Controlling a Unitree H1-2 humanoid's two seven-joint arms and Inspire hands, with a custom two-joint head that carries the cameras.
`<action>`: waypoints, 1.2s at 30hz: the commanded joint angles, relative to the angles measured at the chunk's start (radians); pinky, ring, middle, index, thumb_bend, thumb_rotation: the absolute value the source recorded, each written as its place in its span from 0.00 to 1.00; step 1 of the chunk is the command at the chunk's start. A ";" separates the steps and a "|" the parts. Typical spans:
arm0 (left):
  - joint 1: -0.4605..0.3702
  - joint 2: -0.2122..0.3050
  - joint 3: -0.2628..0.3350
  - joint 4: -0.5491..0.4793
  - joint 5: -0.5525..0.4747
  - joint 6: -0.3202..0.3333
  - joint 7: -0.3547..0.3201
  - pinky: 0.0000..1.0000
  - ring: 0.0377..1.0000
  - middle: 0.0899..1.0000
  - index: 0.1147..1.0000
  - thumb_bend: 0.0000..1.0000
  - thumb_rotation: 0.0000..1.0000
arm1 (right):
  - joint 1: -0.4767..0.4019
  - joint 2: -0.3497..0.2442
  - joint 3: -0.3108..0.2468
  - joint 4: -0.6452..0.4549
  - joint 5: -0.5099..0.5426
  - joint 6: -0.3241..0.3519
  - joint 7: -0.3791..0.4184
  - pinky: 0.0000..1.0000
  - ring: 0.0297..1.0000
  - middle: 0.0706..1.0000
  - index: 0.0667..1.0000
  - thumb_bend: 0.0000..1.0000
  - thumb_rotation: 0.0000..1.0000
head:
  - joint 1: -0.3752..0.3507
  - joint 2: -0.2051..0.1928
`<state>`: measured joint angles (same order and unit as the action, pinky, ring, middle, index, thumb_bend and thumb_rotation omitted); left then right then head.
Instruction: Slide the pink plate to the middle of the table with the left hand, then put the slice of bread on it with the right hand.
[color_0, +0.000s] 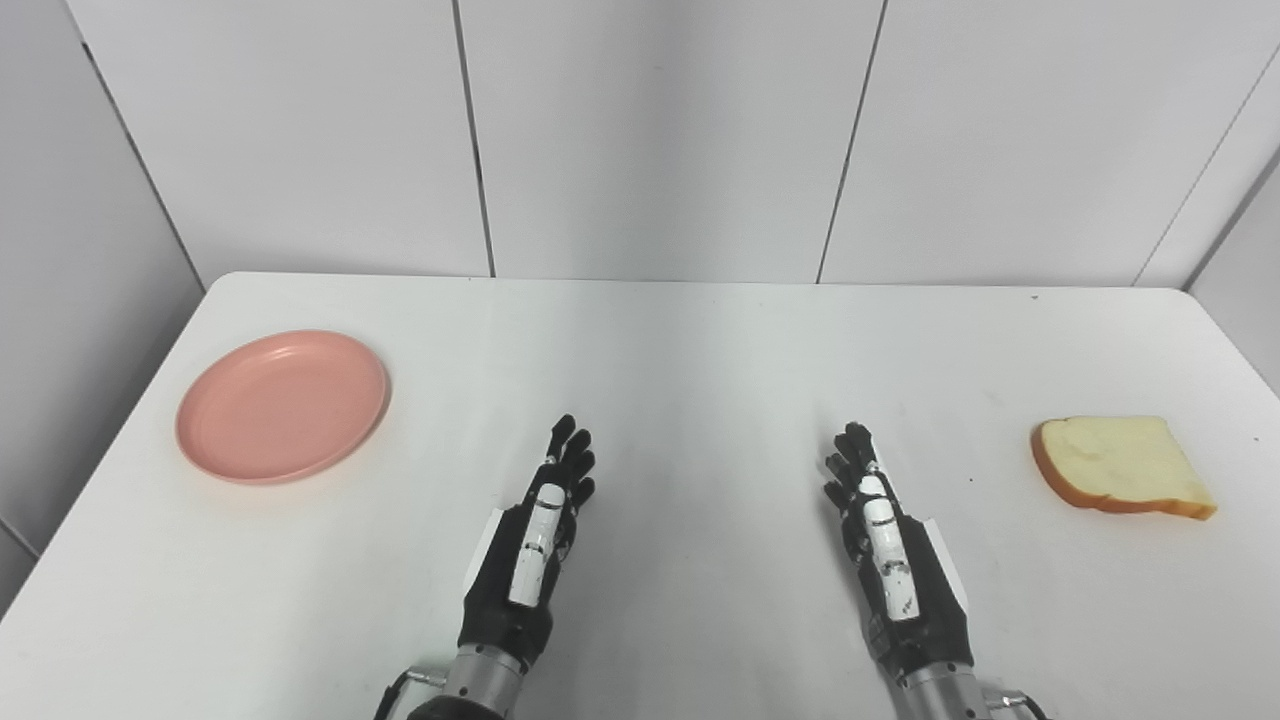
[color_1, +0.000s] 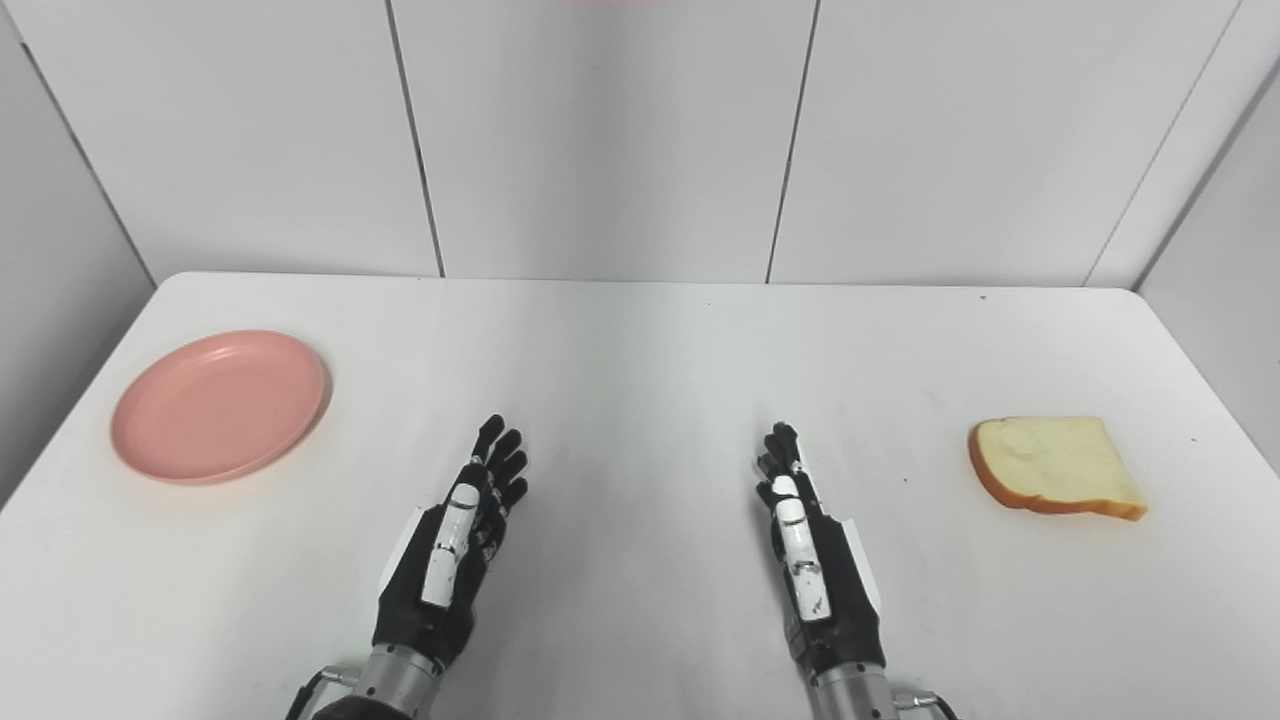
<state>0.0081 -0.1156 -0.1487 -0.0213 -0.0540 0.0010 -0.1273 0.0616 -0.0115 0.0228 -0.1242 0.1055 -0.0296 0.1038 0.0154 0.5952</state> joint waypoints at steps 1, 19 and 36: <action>0.030 0.008 0.000 0.008 -0.001 0.045 0.004 1.00 1.00 1.00 1.00 0.44 1.00 | 0.033 0.003 0.004 0.032 0.010 0.003 0.005 1.00 1.00 1.00 1.00 0.35 1.00 | 0.001 -0.001; 0.028 0.017 -0.002 0.011 0.001 0.034 -0.009 1.00 1.00 1.00 1.00 0.44 1.00 | 0.033 0.002 0.003 0.028 0.019 0.011 0.006 1.00 1.00 1.00 1.00 0.36 1.00 | 0.003 0.002; 0.028 0.002 0.004 0.014 0.003 0.033 0.008 1.00 1.00 1.00 1.00 0.43 1.00 | 0.030 0.000 0.002 0.037 0.018 0.001 0.006 1.00 1.00 1.00 1.00 0.36 1.00 | 0.003 0.002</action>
<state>0.0114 -0.1143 -0.1479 -0.0272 -0.0538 0.0014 -0.1327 0.0614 -0.0143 0.0235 -0.1239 0.1134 -0.0288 0.1048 0.0184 0.5983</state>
